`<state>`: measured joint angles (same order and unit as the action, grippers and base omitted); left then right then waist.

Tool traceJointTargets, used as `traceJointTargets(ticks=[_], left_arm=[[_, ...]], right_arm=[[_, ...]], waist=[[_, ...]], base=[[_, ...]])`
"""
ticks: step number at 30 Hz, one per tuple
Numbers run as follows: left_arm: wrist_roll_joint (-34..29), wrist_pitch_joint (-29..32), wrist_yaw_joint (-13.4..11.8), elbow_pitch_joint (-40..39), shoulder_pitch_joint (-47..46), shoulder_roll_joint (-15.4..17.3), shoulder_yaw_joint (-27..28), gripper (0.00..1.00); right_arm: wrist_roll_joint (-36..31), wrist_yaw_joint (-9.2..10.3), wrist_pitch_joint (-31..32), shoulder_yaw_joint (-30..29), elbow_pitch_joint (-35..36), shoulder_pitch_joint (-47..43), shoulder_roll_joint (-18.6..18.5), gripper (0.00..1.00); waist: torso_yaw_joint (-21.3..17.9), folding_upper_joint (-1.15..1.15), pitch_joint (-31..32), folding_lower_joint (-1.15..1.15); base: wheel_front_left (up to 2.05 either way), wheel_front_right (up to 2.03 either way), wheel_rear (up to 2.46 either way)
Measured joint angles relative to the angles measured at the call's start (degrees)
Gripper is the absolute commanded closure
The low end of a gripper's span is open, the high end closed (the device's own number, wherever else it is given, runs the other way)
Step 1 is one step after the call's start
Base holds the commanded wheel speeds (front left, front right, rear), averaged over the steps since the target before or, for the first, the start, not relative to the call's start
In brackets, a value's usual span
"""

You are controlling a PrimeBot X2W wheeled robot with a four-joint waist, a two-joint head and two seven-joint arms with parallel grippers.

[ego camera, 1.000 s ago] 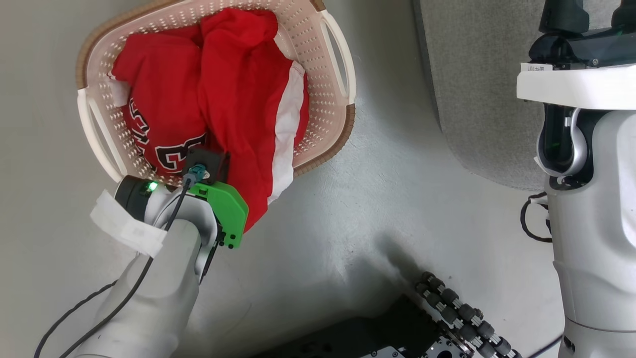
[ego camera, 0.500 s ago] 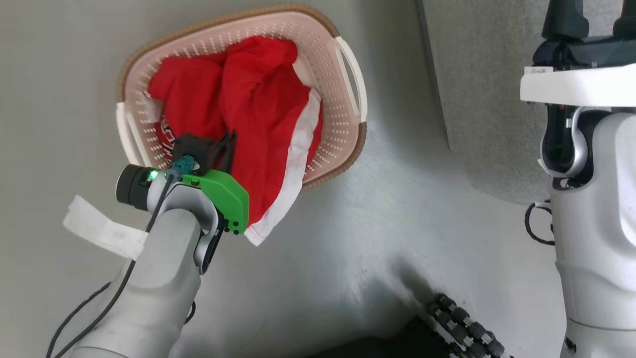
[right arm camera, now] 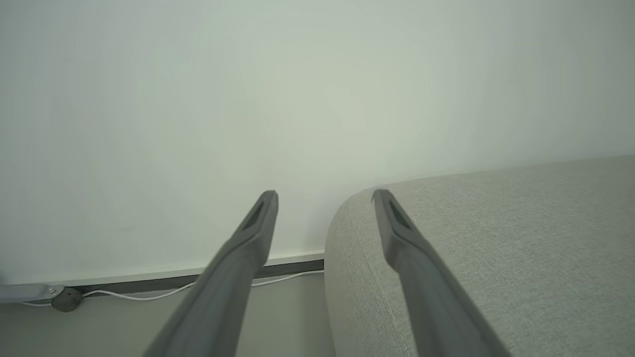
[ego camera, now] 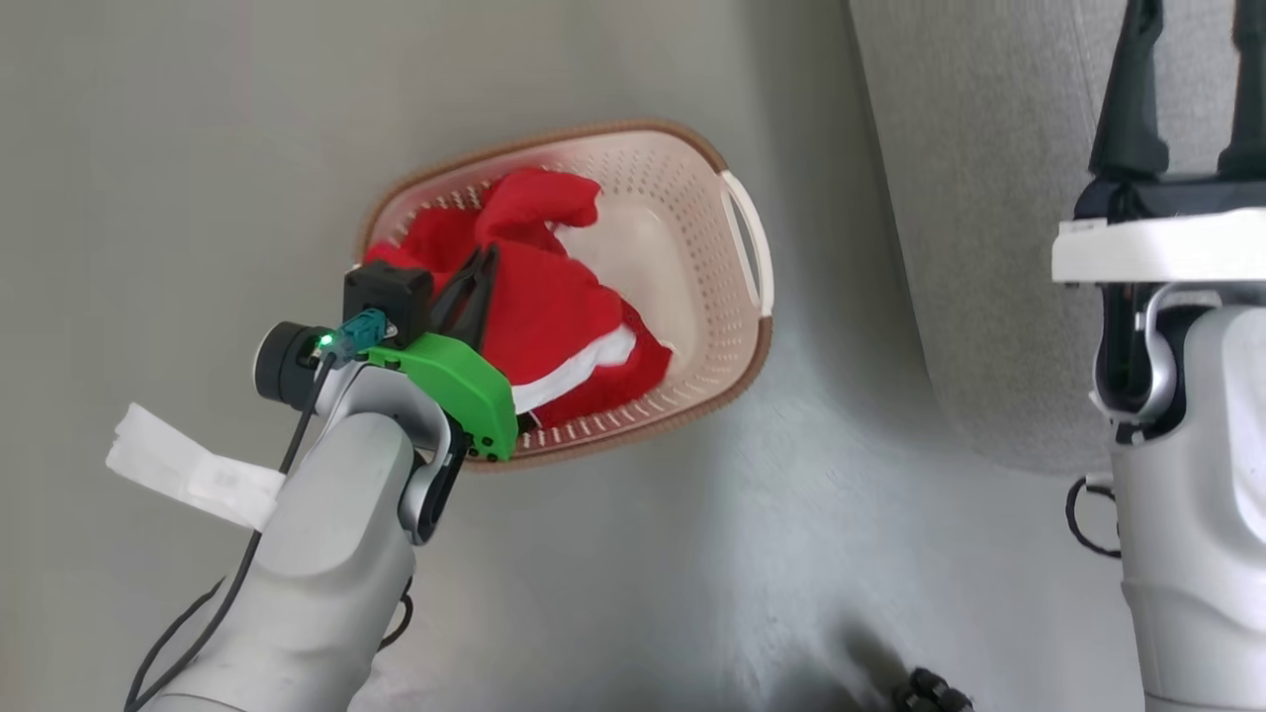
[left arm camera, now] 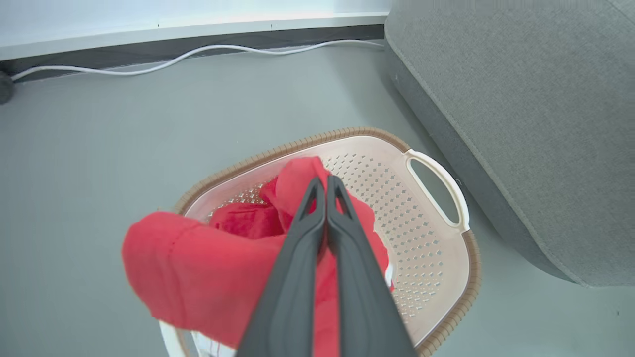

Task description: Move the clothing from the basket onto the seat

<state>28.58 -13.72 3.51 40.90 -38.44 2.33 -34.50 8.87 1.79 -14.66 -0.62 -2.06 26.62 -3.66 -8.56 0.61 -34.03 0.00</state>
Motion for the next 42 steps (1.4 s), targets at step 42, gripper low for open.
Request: traceJointTargets(ticks=[42], left_arm=[[3.52,3.69,1.00,-5.94,5.60,-0.34,-1.78,1.00]], right_arm=[[-1.88,-5.80,0.01,11.37,-11.61,-21.11,0.86,0.00]], waist=[[8.11,0.00,34.81,0.00]], base=[[0.00,0.00,0.00]])
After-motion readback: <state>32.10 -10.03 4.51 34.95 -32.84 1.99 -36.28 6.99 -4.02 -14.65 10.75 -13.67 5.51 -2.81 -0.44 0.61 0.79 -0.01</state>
